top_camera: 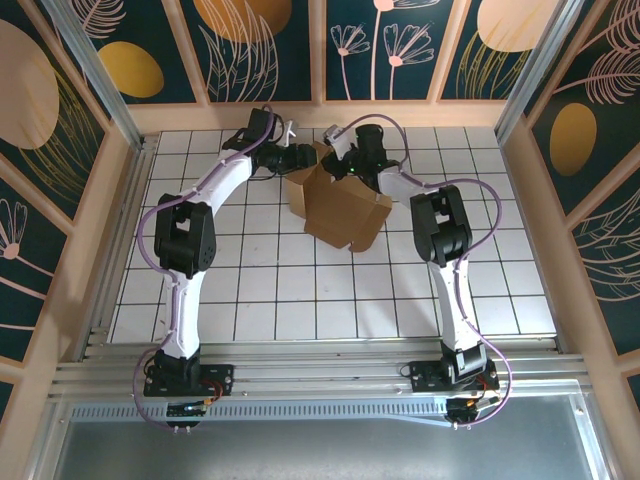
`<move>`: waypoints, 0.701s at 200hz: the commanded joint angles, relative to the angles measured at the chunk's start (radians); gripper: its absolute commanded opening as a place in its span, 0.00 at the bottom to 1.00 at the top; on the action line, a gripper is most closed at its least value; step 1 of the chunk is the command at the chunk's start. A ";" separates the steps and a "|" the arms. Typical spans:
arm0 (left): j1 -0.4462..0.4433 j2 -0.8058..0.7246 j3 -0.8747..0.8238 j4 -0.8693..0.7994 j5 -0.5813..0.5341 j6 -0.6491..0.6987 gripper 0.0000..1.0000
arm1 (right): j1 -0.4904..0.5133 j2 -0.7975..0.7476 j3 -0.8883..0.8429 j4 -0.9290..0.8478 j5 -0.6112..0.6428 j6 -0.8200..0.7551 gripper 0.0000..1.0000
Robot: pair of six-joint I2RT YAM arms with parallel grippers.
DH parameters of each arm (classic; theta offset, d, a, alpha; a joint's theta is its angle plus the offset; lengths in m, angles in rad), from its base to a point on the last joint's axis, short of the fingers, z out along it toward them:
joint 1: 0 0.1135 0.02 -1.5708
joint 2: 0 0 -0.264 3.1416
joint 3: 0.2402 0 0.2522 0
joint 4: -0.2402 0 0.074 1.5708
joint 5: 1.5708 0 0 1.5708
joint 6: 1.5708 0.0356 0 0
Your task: Fold the paper box
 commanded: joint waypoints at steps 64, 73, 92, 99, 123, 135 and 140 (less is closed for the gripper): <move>-0.009 -0.001 0.024 -0.123 -0.040 0.053 0.61 | 0.055 0.023 0.035 -0.060 0.051 0.020 0.02; -0.009 -0.036 0.013 -0.111 -0.043 0.051 0.66 | 0.047 -0.006 0.033 -0.115 0.050 -0.014 0.00; -0.009 -0.147 -0.046 -0.051 -0.074 0.050 0.77 | 0.038 -0.080 0.027 -0.265 0.057 -0.109 0.00; -0.008 -0.193 -0.069 -0.023 -0.099 0.045 0.79 | 0.033 -0.110 0.020 -0.327 0.050 -0.160 0.00; -0.008 -0.346 -0.151 0.039 -0.184 0.042 0.86 | 0.024 -0.220 0.011 -0.535 0.111 -0.397 0.00; -0.008 -0.425 -0.212 0.065 -0.233 0.038 0.87 | 0.027 -0.273 0.024 -0.606 0.170 -0.526 0.00; -0.008 -0.458 -0.241 0.077 -0.258 0.037 0.87 | 0.032 -0.296 0.034 -0.646 0.195 -0.607 0.00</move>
